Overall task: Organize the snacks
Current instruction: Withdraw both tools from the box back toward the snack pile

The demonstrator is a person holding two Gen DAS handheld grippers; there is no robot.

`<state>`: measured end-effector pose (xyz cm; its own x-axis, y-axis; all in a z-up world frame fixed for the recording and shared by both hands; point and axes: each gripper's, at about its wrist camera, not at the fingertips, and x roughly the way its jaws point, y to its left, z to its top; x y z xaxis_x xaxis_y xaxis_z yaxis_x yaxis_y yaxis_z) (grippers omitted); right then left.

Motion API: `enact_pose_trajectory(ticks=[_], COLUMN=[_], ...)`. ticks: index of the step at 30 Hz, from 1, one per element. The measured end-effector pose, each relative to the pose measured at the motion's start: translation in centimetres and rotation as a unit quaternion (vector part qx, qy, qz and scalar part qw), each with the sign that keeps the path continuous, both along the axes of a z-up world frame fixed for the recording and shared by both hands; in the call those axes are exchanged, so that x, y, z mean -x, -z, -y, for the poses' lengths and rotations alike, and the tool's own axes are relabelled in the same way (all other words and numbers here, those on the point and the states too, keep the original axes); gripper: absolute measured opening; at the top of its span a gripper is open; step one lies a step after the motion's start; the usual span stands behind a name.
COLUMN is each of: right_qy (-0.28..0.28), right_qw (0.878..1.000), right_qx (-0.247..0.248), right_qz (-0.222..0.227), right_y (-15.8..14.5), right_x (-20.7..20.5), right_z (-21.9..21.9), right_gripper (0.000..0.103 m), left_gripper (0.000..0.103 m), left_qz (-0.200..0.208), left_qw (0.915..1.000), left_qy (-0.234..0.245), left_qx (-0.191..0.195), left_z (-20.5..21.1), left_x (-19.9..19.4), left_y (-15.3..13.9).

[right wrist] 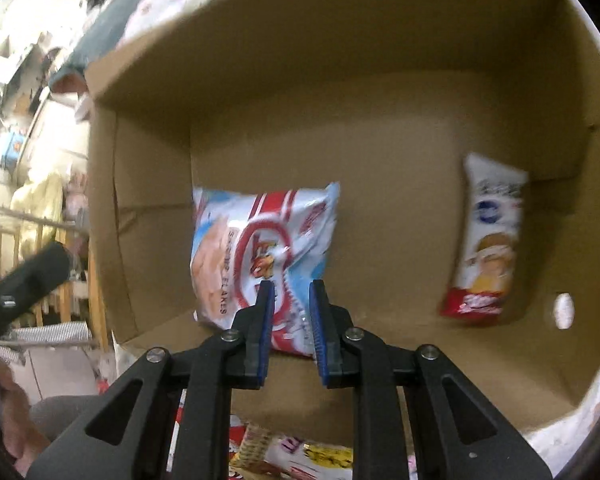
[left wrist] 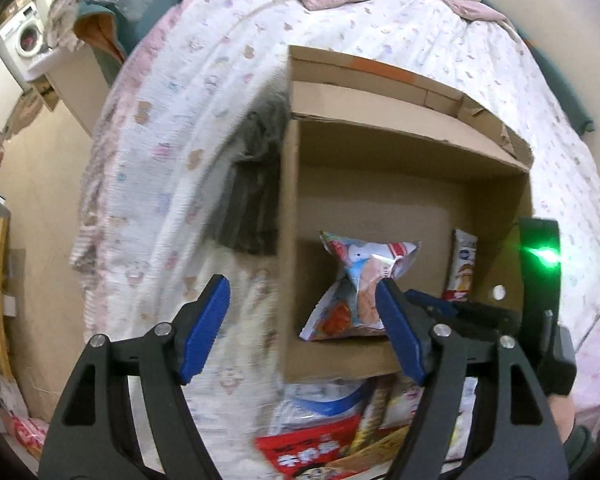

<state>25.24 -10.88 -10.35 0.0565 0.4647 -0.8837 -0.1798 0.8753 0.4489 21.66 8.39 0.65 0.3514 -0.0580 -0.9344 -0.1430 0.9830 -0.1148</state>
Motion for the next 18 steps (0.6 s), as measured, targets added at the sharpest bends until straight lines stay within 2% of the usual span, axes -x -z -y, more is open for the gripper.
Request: enact_pose_trajectory(ticks=[3, 6, 8, 11, 16, 17, 18], right_qy=[0.002, -0.004, -0.012, 0.004, 0.036, 0.042, 0.055], right_qw=[1.000, 0.999, 1.000, 1.000, 0.997, 0.996, 0.995], right_qx=[0.003, -0.023, -0.021, -0.028, -0.035, -0.036, -0.038], right_qz=[-0.012, -0.028, -0.011, 0.003, 0.061, 0.067, 0.076], right_y=[0.8, 1.3, 0.9, -0.6, -5.7, -6.3, -7.2], right_x=[-0.6, -1.4, -1.6, -1.4, 0.6, 1.3, 2.1], right_z=[-0.7, -1.4, -1.5, 0.3, 4.1, 4.5, 5.5], right_gripper=[0.021, 0.020, 0.021, 0.021, 0.021, 0.027, 0.046], left_gripper=[0.072, 0.072, 0.072, 0.072, 0.072, 0.072, 0.072], left_qz=[-0.006, -0.017, -0.022, -0.027, -0.024, -0.021, -0.019], left_qw=[0.9999, 0.9997, 0.9995, 0.9992, 0.9994, 0.9994, 0.9994], left_qy=[-0.003, -0.016, -0.023, -0.028, -0.026, -0.026, -0.026], left_qx=[-0.009, -0.007, -0.003, 0.003, 0.006, 0.009, 0.011], left_z=[-1.0, -2.1, -2.4, -2.5, -1.9, -1.8, -1.6], left_x=[0.9, 1.8, 2.4, 3.3, 4.9, 5.2, 5.6], left_y=[0.2, 1.0, 1.5, 2.1, 2.0, 1.9, 1.7])
